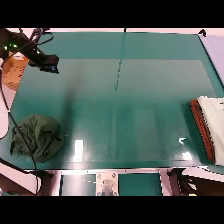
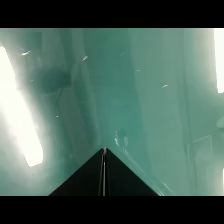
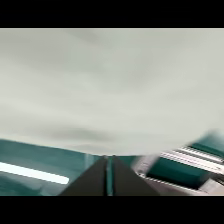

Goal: Fold the shirts.

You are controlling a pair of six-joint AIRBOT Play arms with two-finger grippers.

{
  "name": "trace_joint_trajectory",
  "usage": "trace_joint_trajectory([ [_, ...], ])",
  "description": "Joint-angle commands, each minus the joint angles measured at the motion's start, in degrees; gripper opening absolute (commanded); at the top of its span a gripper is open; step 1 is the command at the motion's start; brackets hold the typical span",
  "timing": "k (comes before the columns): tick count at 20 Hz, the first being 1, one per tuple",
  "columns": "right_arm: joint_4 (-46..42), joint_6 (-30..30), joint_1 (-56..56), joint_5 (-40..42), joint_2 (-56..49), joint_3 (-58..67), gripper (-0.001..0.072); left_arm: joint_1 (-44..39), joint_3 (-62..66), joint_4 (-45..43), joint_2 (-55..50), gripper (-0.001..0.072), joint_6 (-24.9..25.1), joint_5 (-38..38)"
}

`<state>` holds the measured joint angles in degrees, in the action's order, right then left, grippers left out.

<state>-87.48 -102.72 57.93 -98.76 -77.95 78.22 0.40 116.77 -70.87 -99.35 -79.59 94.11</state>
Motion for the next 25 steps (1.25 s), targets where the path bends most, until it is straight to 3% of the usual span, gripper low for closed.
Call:
trace_joint_trajectory([
  [1, 14.91, 1.62, -7.04, 6.73, -0.26, 3.26, 0.0017, 0.07, -0.07, 1.95, 3.32, 0.0022, 0.31, -1.03],
  [3, 21.27, 4.07, -14.05, 11.72, 0.66, 3.34, 0.0016, 0.07, -2.58, 1.64, 7.13, 0.0022, -1.51, -1.29],
  [5, 22.08, 7.65, -23.12, 14.95, 2.75, 0.61, 0.0015, 0.07, -9.4, 0.31, 12.74, 0.0022, -3.17, -1.2],
  [8, 22.1, 12.02, -37.68, 20.61, 8.37, -10.58, 0.0015, 0.07, -28.22, -1.55, 24.92, 0.0022, -5.44, -2.49],
  [11, 22.14, 12.81, -49.88, 28.57, 14.36, -24.63, 0.0015, 0.07, -50.64, -5.03, 39.3, 0.0022, -8.72, -6.88],
  [14, 22.99, 12.81, -57.31, 32.68, 16.65, -31.61, 0.0015, 0.07, -64.48, -5.49, 48.81, 0.0022, -9.42, -9.84],
  [25, 22.97, 12.83, -63.01, 33.33, 16.59, -32.04, 0.0016, 0.07, -67.06, -5.44, 49.86, 0.0023, -8.41, -14.05],
])
